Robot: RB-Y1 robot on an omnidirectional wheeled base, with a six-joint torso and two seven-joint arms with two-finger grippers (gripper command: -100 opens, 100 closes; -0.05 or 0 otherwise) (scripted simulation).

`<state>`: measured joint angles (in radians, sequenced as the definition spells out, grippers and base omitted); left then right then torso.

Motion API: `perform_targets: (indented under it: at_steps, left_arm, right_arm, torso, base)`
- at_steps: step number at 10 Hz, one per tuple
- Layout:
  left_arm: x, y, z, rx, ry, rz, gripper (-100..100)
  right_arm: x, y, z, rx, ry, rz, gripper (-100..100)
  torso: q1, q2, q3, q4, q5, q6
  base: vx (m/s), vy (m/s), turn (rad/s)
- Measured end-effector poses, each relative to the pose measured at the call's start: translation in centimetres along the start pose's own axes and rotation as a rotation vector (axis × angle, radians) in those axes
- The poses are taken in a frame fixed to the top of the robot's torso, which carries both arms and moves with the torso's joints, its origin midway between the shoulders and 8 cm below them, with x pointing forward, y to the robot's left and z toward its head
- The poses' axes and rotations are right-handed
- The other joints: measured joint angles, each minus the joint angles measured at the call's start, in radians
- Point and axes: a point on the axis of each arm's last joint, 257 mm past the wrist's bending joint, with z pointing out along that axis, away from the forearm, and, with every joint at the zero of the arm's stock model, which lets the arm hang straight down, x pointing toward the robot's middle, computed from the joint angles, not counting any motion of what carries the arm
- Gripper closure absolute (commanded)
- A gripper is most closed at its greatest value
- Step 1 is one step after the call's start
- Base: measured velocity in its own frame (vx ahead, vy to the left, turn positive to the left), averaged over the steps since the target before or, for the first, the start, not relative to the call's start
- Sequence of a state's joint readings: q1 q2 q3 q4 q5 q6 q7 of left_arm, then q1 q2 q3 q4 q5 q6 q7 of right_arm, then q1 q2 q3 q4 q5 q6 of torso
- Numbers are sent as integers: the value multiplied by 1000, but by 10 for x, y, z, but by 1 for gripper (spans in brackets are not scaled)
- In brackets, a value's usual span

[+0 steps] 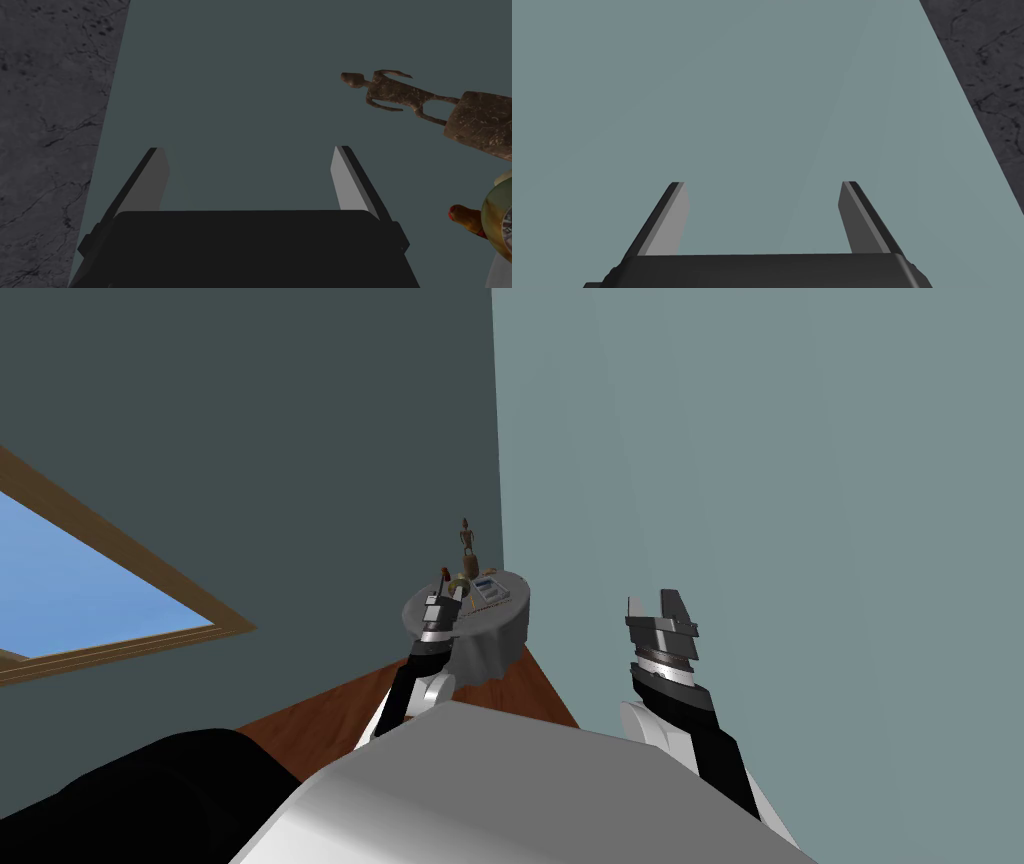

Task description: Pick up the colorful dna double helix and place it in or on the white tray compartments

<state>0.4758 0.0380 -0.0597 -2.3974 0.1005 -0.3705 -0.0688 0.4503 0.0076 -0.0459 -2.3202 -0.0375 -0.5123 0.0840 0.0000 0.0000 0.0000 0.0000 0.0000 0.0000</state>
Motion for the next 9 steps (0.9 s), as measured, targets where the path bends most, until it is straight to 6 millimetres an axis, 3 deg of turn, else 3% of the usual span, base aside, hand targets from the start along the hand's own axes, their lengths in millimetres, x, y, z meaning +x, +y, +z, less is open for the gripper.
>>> perform_targets:
  at_steps: [9]
  left_arm:
    - [-27,48,11,-192,56,17,-100]
  right_arm:
    - [0,0,0,0,0,0,0]
  torso:
    - [-1,2,1,1,0,0]
  base:
    - [-36,-25,24]
